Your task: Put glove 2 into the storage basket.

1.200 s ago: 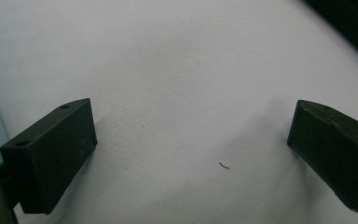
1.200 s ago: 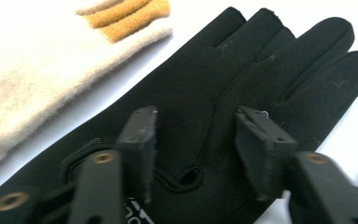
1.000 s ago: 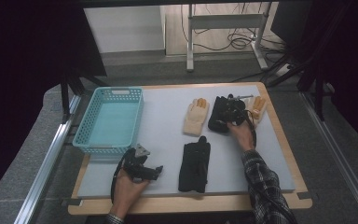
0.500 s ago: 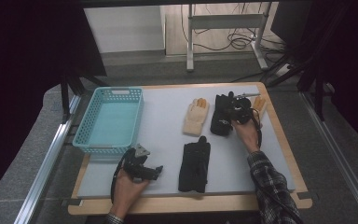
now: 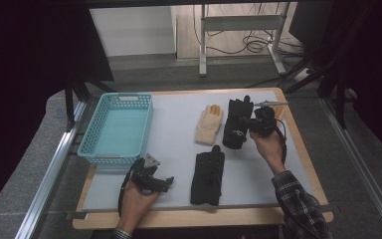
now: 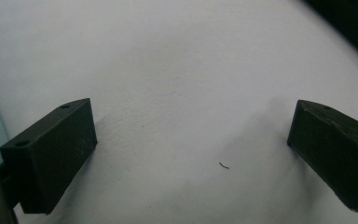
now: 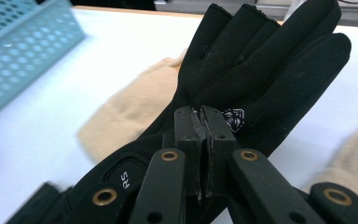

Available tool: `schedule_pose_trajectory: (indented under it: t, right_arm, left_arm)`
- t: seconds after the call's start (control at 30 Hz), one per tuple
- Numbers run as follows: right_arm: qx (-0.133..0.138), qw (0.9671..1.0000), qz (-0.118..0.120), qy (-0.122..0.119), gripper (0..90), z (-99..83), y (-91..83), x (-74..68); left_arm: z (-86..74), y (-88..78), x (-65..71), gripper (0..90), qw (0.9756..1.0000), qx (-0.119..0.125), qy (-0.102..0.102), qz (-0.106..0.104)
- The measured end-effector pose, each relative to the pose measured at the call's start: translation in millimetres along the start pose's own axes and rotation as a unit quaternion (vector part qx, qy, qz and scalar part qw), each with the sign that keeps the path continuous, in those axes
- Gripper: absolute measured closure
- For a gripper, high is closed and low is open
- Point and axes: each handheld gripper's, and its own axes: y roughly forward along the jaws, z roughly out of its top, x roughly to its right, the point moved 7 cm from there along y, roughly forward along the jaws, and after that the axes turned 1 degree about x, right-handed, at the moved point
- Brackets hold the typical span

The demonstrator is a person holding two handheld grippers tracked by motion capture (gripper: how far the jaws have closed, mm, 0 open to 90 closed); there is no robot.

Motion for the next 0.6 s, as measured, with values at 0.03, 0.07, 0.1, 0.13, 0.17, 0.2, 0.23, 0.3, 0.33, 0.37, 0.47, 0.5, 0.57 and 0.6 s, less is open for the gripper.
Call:
schedule_pose_trajectory:
  t: [0.03, 0.07, 0.1, 0.13, 0.17, 0.2, 0.23, 0.3, 0.33, 0.37, 0.47, 0.5, 0.57, 0.6]
  right_arm:
    - [0.001, 1.0, 0.002, -0.001, 85.5, 0.0, -3.2, -3.8]
    - [0.003, 1.0, 0.007, -0.005, 85.4, -0.2, -7.4, -9.1]
    - [0.004, 0.9999, 0.012, -0.008, 85.4, -0.9, -11.6, -14.9]
    - [0.006, 0.9998, 0.014, -0.01, 85.4, -1.8, -15.7, -20.4]
    - [0.007, 0.9997, 0.02, -0.01, 85.4, -3.1, -19.9, -26.2]
    - [0.008, 0.9996, 0.026, -0.01, 85.4, -5.4, -24.6, -33.8]
    - [0.008, 0.9995, 0.029, -0.012, 85.4, -7.0, -27.4, -38.3]
    - [0.008, 0.9991, 0.039, -0.015, 85.3, -12.6, -33.9, -51.2]
    - [0.007, 0.9988, 0.046, -0.016, 85.2, -17.4, -37.0, -59.5]
    - [0.004, 0.9985, 0.052, -0.018, 85.2, -20.8, -38.6, -64.7]
    - [-0.005, 0.9973, 0.072, -0.012, 85.2, -36.9, -44.1, -85.5]
    - [-0.005, 0.9971, 0.076, -0.007, 85.2, -40.1, -45.5, -89.5]
    - [-0.006, 0.9963, 0.085, 0.006, 85.2, -48.4, -49.3, -99.5]
    - [-0.006, 0.9959, 0.09, 0.015, 85.2, -53.5, -51.3, -105.4]
  left_arm:
    - [0.0, 0.0, 0.0, 1.3, 1.0, 0.0, 0.0, 0.0]
    - [0.0, 0.0, 0.0, 1.3, 1.0, 0.0, 0.0, 0.0]
    - [0.0, 0.0, 0.1, 1.3, 1.0, 0.0, 0.0, 0.0]
    - [0.0, 0.0, 0.1, 1.3, 1.0, 0.0, 0.0, 0.0]
    - [0.0, -0.1, 0.1, 1.3, 1.0, 0.0, 0.0, 0.0]
    - [0.0, -0.1, 0.1, 1.3, 1.0, 0.0, 0.0, 0.0]
    - [0.0, -0.1, -0.1, 1.3, 1.0, 0.0, 0.001, 0.0]
    - [0.1, 0.0, 0.0, 1.3, 1.0, 0.0, 0.0, 0.0]
    - [0.2, 0.1, 0.1, 1.3, 1.0, 0.001, -0.001, 0.0]
    - [0.2, 0.2, 0.1, 1.3, 1.0, 0.002, -0.001, 0.0]
    - [0.2, 0.0, 0.1, 1.3, 1.0, 0.001, -0.001, 0.001]
    - [0.2, 0.0, 0.1, 1.3, 1.0, 0.001, -0.001, 0.0]
    - [0.2, 0.0, 0.0, 1.3, 1.0, 0.001, -0.001, 0.001]
    - [0.2, 0.0, 0.1, 1.3, 1.0, 0.001, -0.001, 0.001]
